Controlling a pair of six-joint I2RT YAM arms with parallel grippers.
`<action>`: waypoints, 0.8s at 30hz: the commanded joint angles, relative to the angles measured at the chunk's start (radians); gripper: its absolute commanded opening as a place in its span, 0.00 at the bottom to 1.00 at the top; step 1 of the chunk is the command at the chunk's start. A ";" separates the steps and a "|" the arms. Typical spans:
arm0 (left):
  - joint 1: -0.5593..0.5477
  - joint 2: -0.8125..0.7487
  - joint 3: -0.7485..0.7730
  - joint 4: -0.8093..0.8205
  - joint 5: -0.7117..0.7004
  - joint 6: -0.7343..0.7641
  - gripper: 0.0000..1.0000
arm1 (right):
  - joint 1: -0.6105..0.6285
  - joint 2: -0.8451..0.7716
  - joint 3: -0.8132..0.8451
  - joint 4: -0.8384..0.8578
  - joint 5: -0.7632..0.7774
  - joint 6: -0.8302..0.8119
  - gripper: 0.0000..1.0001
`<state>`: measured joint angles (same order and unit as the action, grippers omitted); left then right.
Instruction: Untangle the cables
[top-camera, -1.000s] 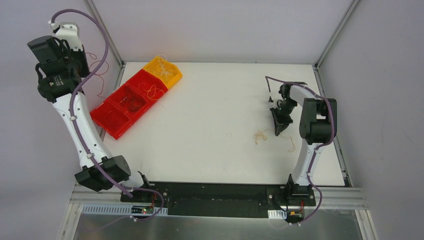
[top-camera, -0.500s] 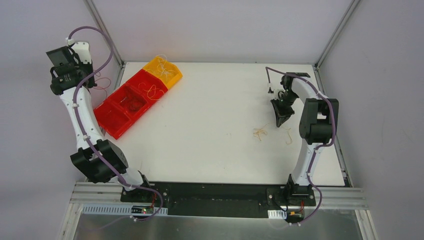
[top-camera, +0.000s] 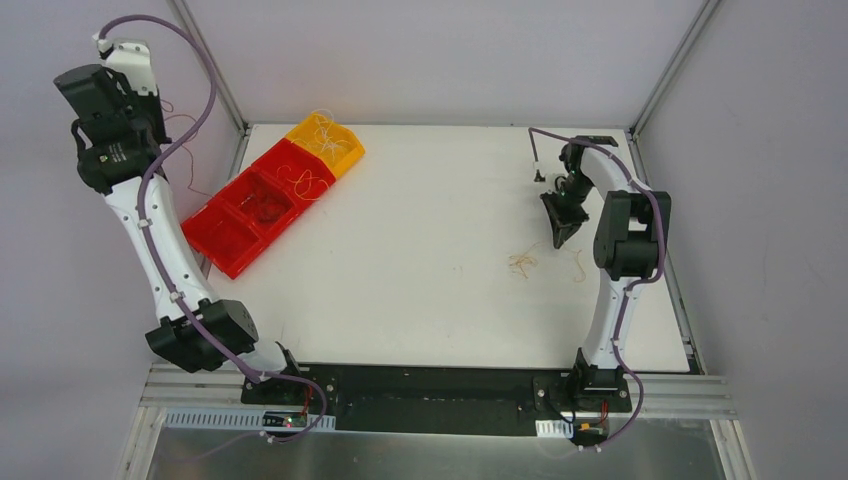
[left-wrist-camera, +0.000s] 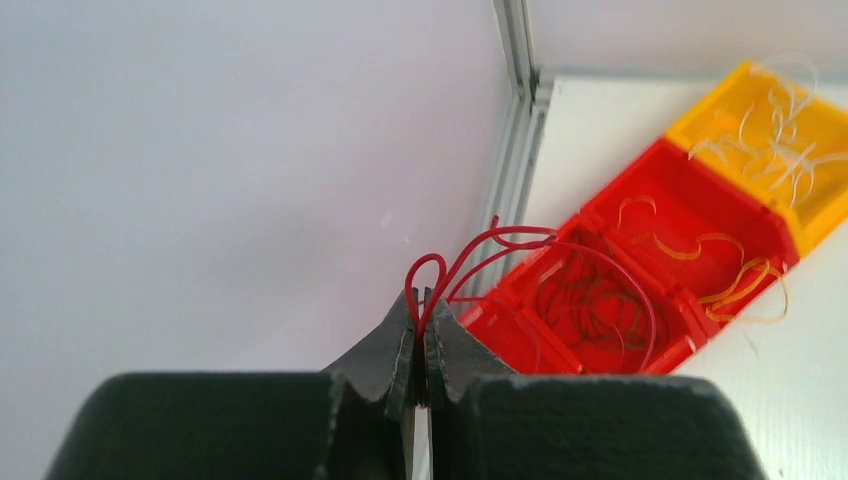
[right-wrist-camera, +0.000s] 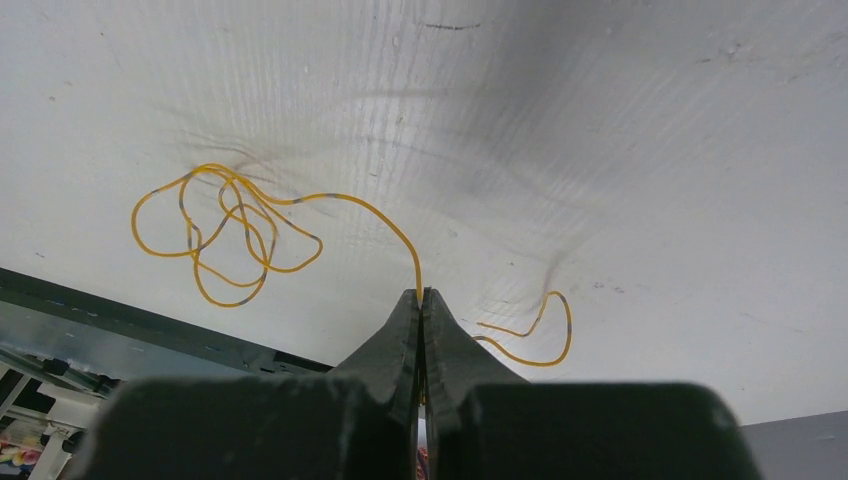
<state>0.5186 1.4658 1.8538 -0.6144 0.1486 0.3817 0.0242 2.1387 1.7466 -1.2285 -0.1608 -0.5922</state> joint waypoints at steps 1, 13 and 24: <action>0.006 -0.034 0.118 0.022 0.011 -0.033 0.00 | 0.006 0.011 0.057 -0.090 0.028 -0.029 0.00; 0.006 -0.034 0.076 0.021 -0.037 0.024 0.00 | 0.010 0.009 0.068 -0.117 0.051 -0.029 0.00; 0.006 -0.084 -0.302 0.094 0.022 0.065 0.00 | 0.016 0.008 0.072 -0.125 0.053 -0.014 0.00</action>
<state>0.5186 1.4200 1.6695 -0.5636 0.1505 0.4221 0.0334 2.1407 1.7844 -1.2900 -0.1238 -0.6071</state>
